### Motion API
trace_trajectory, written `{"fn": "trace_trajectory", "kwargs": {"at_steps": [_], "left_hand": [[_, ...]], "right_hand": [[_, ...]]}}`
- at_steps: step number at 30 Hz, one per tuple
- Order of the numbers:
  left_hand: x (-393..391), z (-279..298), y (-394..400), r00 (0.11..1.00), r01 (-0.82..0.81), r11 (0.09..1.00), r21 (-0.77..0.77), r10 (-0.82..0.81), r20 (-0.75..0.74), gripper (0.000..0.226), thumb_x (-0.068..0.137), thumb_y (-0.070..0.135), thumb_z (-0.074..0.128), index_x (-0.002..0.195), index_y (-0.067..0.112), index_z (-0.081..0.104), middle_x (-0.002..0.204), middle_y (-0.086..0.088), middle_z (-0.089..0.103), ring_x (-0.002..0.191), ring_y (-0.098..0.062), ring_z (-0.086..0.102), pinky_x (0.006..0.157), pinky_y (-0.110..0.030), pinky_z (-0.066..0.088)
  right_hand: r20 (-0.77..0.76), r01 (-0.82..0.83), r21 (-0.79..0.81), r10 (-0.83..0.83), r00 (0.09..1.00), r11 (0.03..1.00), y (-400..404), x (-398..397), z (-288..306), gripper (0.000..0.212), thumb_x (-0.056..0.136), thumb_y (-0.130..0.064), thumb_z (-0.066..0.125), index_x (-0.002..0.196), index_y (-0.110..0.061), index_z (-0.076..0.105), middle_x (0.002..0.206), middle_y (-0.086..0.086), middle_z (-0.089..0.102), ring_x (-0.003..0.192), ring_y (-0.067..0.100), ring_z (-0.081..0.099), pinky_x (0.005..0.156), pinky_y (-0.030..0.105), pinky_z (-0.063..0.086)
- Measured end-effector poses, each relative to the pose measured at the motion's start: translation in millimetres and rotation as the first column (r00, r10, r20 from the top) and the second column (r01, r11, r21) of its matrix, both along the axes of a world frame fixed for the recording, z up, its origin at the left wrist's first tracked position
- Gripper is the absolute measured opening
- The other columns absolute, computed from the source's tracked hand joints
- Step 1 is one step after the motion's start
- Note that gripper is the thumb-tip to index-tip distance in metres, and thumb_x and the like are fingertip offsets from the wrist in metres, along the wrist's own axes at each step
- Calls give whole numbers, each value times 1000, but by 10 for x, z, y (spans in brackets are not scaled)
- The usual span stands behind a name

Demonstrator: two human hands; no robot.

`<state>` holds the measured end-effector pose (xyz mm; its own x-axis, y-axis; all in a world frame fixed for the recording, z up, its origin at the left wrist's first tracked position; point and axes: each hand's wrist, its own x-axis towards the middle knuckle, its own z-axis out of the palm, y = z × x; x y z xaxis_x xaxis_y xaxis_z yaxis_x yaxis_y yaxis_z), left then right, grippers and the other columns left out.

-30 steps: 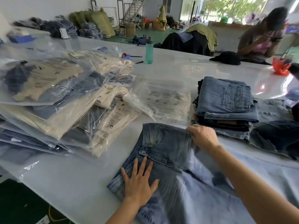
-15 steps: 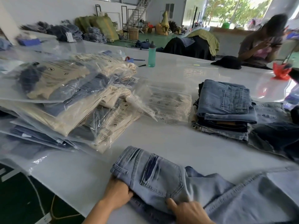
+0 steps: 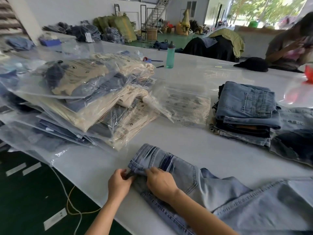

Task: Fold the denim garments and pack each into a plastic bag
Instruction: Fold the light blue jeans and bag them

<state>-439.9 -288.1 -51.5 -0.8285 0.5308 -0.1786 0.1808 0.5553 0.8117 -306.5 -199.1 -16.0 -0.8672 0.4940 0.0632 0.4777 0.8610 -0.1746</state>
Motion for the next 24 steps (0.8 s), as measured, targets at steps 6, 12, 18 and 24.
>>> {"fn": "trace_trajectory", "kwargs": {"at_steps": [6, 12, 18, 24], "left_hand": [[-103, -18, -74, 979, -70, 995, 75, 54, 196, 27, 81, 5, 71, 107, -2, 68, 98, -15, 69, 98, -30, 64, 87, -35, 48], [-78, -1, -80, 937, -135, 981, 139, 81, 339, 18, 89, 1, 53, 84, 2, 70, 81, -13, 70, 72, -23, 65, 60, -28, 54], [-49, 128, 137, 971, 4, 1000, 6, -5, 239, 54, 83, 56, 62, 59, 7, 60, 46, 0, 57, 49, -23, 53, 50, -28, 40], [-166, 433, 223, 983, 128, 979, 158, -105, -150, 24, 84, 27, 70, 67, 12, 63, 63, -6, 64, 67, -27, 62, 58, -32, 41]], "right_hand": [[-39, -17, -85, 14, 999, 996, -127, 22, 17, 38, 98, -14, 34, 134, -6, 40, 106, 22, 61, 85, 40, 61, 61, 42, 40], [190, -105, -65, 115, 975, 992, -393, 45, -224, 45, 93, 2, 39, 137, 6, 31, 117, 28, 53, 95, 43, 59, 61, 42, 35], [80, -66, -1, 66, 995, 998, -456, 344, -130, 53, 82, -21, 59, 134, -19, 48, 102, 11, 57, 84, 31, 58, 57, 35, 39], [86, 73, 120, -83, 993, 990, -137, 1364, -29, 46, 55, -70, 62, 77, -30, 71, 66, -14, 62, 62, 10, 61, 56, 27, 48]]}}
